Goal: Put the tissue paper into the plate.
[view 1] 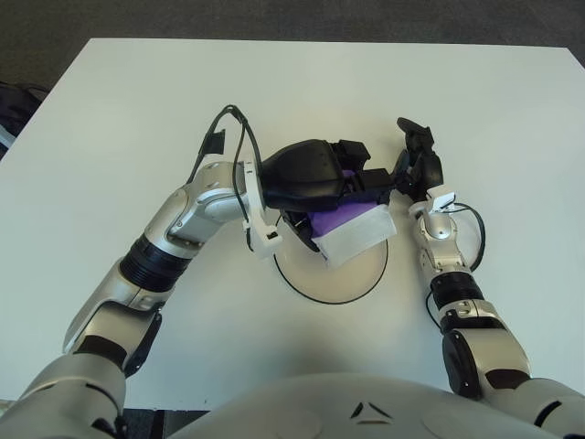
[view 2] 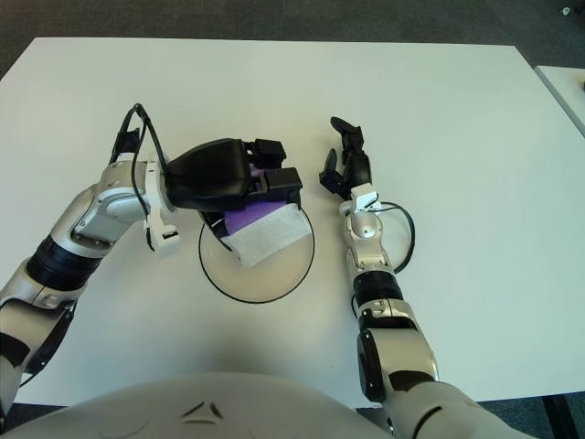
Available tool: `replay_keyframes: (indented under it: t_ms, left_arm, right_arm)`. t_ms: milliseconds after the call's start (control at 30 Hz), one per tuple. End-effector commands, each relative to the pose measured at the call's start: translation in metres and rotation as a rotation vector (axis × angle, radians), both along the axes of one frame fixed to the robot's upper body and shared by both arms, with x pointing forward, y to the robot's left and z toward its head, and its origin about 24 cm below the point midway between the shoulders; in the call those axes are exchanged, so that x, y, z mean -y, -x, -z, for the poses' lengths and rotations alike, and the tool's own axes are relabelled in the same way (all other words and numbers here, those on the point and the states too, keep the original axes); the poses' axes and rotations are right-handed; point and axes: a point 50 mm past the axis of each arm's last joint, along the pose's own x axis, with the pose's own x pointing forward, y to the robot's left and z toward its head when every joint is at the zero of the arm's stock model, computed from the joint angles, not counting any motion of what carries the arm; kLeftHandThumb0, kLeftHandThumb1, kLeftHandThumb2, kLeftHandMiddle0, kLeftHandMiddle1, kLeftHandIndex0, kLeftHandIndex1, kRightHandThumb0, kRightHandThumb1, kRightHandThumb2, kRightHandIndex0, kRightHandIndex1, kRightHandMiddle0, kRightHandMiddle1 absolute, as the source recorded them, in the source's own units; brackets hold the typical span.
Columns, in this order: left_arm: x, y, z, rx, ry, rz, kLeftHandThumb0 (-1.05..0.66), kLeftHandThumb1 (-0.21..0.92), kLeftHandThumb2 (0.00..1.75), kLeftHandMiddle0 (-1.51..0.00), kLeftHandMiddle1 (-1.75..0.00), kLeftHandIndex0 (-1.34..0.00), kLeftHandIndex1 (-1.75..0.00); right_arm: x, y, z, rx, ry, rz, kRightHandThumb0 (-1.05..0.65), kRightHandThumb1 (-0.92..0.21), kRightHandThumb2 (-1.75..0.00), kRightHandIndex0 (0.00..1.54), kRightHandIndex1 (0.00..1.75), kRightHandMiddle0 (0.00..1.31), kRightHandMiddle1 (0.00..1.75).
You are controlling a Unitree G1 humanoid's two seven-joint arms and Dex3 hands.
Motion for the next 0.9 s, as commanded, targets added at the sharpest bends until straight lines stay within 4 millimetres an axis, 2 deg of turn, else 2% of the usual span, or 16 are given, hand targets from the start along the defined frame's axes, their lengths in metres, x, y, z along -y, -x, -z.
replay_keyframes:
  t_ms: [0,433,700,767,800,867]
  left_arm:
    - [-0.0011,0.0042,0.0016,-0.054,0.013,0.014,-0.43,0.47,1.12,-1.24,-1.75,-0.49,-1.75]
    - [-0.0016,0.0068,0.0056,-0.091,0.065,0.014,-0.44,0.45,1.15,-1.24,-1.75,-0.51,-1.75]
    - [-0.0039,0.0080,0.0015,0.075,0.089,0.053,-0.44,0.42,1.19,-1.15,-1.75,-0.53,-1.75]
    - [-0.0060,0.0091,0.0012,0.131,0.089,0.028,-0.43,0.49,1.10,-0.94,-1.75,-0.48,-1.75]
    - [-0.0072,0.0098,0.0014,0.152,0.083,0.015,-0.41,0.61,0.94,-0.69,-1.75,-0.40,-1.75]
    - [-0.0102,0.0118,0.0032,0.195,0.033,-0.012,-0.39,0.73,0.78,-0.45,-1.75,-0.32,-1.75]
  right_arm:
    - [0.0106,0.0568,0.0946,-0.381,0.032,0.045,-0.59,-0.92,-1.06,0.22,0.01,0.00,0.68]
    - [0.0113,0.0554,0.0967,-0.391,-0.005,0.039,-0.58,-0.92,-1.06,0.22,0.01,0.00,0.69]
    - [0.0099,0.0551,0.0978,-0.402,-0.033,0.058,-0.56,-0.92,-1.06,0.22,0.01,0.00,0.68]
    - [0.0095,0.0531,0.0934,-0.400,-0.036,0.080,-0.56,-0.92,-1.07,0.23,0.01,0.00,0.68]
    - [0.0092,0.0521,0.0905,-0.396,-0.037,0.089,-0.56,-0.92,-1.07,0.23,0.01,0.00,0.68]
    - [0.0089,0.0524,0.0888,-0.389,-0.043,0.099,-0.56,-0.92,-1.07,0.23,0.01,0.00,0.68]
